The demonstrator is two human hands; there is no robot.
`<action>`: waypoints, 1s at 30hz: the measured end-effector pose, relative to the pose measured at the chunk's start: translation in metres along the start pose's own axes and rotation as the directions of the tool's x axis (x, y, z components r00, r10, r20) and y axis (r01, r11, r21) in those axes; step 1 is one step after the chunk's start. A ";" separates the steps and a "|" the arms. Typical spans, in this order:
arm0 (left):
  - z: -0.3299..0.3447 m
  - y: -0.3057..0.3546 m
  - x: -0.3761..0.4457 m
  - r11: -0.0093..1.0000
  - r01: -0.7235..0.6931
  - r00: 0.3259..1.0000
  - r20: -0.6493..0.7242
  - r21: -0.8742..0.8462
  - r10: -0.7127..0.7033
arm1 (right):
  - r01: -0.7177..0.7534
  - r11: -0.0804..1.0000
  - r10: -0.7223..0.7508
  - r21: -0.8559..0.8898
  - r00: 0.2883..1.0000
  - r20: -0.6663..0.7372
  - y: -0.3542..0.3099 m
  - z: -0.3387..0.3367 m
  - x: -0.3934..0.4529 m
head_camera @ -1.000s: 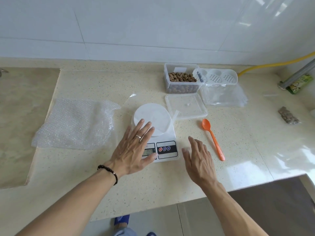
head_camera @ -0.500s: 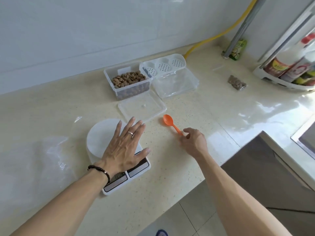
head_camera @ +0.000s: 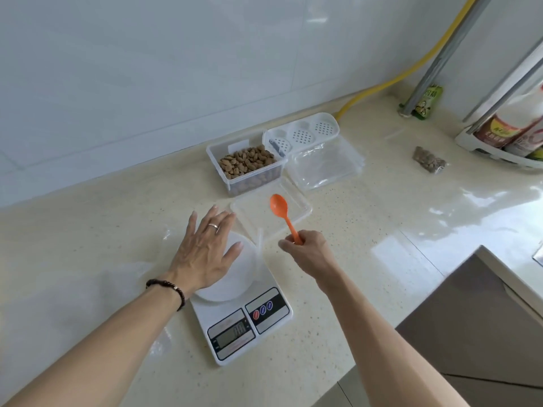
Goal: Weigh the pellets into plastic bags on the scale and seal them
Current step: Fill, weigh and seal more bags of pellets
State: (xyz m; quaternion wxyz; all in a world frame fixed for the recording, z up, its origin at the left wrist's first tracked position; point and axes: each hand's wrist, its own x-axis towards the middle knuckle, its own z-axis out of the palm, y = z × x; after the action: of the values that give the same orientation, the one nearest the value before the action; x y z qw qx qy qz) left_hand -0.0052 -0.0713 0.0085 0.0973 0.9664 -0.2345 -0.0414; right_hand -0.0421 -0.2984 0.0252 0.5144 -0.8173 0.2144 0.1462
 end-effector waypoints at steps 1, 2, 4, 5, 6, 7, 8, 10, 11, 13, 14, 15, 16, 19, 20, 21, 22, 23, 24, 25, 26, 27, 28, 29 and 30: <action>0.000 -0.005 0.001 1.000 0.012 1.000 0.017 0.002 -0.012 | -0.022 1.000 0.022 0.001 0.999 0.032 -0.003 0.008 0.002; 0.000 -0.009 0.003 1.000 0.023 0.999 0.041 0.004 -0.023 | -0.043 0.999 0.044 -0.006 0.997 0.059 -0.006 0.014 0.003; -0.001 -0.016 0.005 0.999 0.043 0.996 0.084 0.004 -0.043 | -0.066 0.998 0.067 -0.017 0.994 0.083 -0.011 0.024 0.006; -0.002 -0.019 0.005 0.999 0.051 0.994 0.097 -0.006 -0.050 | -0.064 0.998 0.065 -0.011 0.995 0.080 -0.013 0.027 0.008; -0.004 -0.020 0.006 0.998 0.056 0.993 0.107 -0.024 -0.053 | -0.051 0.999 0.050 0.008 0.996 0.074 -0.017 0.027 0.008; -0.006 -0.022 0.007 0.997 0.060 0.992 0.113 -0.045 -0.055 | -0.028 0.999 0.025 0.038 0.997 0.070 -0.021 0.027 0.008; -0.009 -0.023 0.009 0.995 0.067 0.991 0.117 -0.067 -0.058 | 0.000 0.997 -0.005 0.071 0.998 0.069 -0.026 0.025 0.008; -0.016 -0.024 0.014 0.984 0.098 0.992 0.099 -0.146 -0.084 | 0.061 0.992 -0.069 0.113 0.995 0.073 -0.039 0.017 0.008; -0.022 -0.025 0.018 0.971 0.113 0.993 0.068 -0.212 -0.100 | 0.088 0.990 -0.097 0.114 0.993 0.073 -0.044 0.012 0.008; -0.039 -0.024 0.026 0.908 0.136 0.990 0.022 -0.395 -0.139 | 0.127 0.987 -0.134 0.095 0.988 0.073 -0.056 0.003 0.010; -0.049 -0.023 0.029 0.862 0.158 0.987 0.040 -0.482 -0.159 | 0.138 0.987 -0.144 0.081 0.987 0.074 -0.062 -0.001 0.012; -0.059 -0.021 0.032 0.817 0.183 0.983 0.075 -0.546 -0.171 | 0.145 0.988 -0.149 0.058 0.986 0.075 -0.067 -0.004 0.013; -0.067 -0.019 0.035 0.787 0.200 0.980 0.104 -0.584 -0.172 | 0.151 0.988 -0.153 0.033 0.985 0.083 -0.073 -0.008 0.014; -0.085 -0.018 0.042 0.723 0.221 0.975 0.147 -0.655 -0.166 | 0.185 0.983 -0.186 0.024 0.969 0.165 -0.089 -0.020 0.014; -0.090 -0.018 0.044 0.700 0.230 0.973 0.155 -0.676 -0.169 | 0.197 0.980 -0.199 0.030 0.959 0.202 -0.094 -0.024 0.015; -0.094 -0.019 0.046 0.681 0.240 0.971 0.163 -0.691 -0.177 | 0.209 0.978 -0.209 0.027 0.948 0.239 -0.099 -0.028 0.017; -0.098 -0.019 0.048 0.669 0.250 0.968 0.168 -0.700 -0.186 | 0.219 0.976 -0.216 0.020 0.937 0.275 -0.104 -0.033 0.019; -0.102 -0.018 0.050 0.662 0.259 0.966 0.172 -0.704 -0.194 | 0.226 0.974 -0.220 0.016 0.925 0.311 -0.109 -0.038 0.022; -0.105 -0.016 0.053 0.657 0.263 0.964 0.174 -0.706 -0.199 | 0.234 0.972 -0.223 0.012 0.911 0.348 -0.114 -0.042 0.025; -0.107 -0.014 0.055 0.651 0.269 0.962 0.175 -0.710 -0.208 | 0.246 0.969 -0.229 0.005 0.896 0.380 -0.118 -0.046 0.028; -0.109 -0.012 0.056 0.644 0.277 0.960 0.175 -0.713 -0.219 | 0.264 0.965 -0.239 -0.007 0.883 0.404 -0.122 -0.049 0.032; -0.111 -0.011 0.058 0.640 0.283 0.958 0.178 -0.715 -0.225 | 0.285 0.959 -0.253 -0.017 0.875 0.413 -0.127 -0.053 0.036; -0.113 -0.010 0.061 0.639 0.289 0.956 0.185 -0.713 -0.226 | 0.305 0.952 -0.270 -0.022 0.872 0.410 -0.130 -0.057 0.040; -0.114 -0.009 0.062 0.643 0.297 0.954 0.196 -0.706 -0.226 | 0.323 0.946 -0.287 -0.023 0.869 0.403 -0.133 -0.061 0.045; -0.116 -0.009 0.064 0.653 0.309 0.951 0.207 -0.692 -0.230 | 0.335 0.942 -0.299 -0.024 0.869 0.396 -0.136 -0.066 0.051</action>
State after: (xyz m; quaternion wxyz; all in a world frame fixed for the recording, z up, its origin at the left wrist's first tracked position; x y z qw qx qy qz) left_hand 0.0698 -0.0732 0.1175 0.4465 0.8720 -0.0580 -0.1922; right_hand 0.0712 -0.3170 0.1358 0.5254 -0.8191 -0.0352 0.2277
